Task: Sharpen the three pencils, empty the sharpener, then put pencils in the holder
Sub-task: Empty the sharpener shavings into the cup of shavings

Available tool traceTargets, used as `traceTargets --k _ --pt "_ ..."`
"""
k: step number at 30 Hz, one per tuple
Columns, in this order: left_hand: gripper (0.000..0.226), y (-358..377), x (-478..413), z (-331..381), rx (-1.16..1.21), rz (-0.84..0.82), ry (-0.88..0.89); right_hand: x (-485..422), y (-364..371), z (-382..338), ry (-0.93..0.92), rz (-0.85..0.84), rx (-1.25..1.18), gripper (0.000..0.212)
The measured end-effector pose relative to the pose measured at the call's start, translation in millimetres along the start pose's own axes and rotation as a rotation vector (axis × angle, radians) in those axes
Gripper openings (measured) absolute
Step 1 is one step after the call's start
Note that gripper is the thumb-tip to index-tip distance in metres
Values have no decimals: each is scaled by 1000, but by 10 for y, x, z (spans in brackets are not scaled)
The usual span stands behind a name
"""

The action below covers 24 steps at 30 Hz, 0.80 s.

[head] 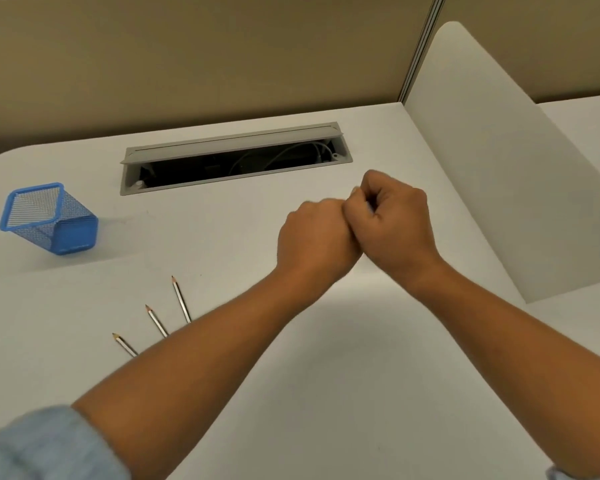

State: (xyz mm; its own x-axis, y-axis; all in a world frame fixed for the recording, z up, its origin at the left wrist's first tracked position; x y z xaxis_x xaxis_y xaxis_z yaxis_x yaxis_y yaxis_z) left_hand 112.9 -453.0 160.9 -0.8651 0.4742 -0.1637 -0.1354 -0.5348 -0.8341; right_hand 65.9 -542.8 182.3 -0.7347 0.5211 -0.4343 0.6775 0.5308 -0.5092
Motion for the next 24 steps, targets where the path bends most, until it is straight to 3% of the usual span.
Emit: traceTargets --k 3,7,16,21,24 --pt "18 264 -309 123 -68 -43 32 -222 -11 436 216 26 65 31" --pt "22 496 -532 275 -123 -74 63 -385 -28 879 485 57 137 35" --pt "21 741 -754 377 13 -149 66 -490 -181 946 197 219 -94 33" --pt "14 822 -774 325 -128 -103 103 -511 -105 1011 266 151 216 39" --pt "14 841 -805 318 -176 -98 132 -522 -80 1076 306 105 257 38"
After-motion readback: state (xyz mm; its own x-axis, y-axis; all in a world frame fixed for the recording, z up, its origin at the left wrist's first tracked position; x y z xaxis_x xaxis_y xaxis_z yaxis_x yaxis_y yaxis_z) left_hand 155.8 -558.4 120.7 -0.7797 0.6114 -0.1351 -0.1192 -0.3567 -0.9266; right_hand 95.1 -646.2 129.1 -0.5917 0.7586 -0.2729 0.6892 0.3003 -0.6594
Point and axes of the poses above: each hand's wrist, its own x-axis away from the middle knuckle, its own y-axis out of the palm, z = x × y, the point moved 8 cm from there along -x, towards the middle knuckle, and after that the axes turned 6 degrees about z, right-handed, at the moved point
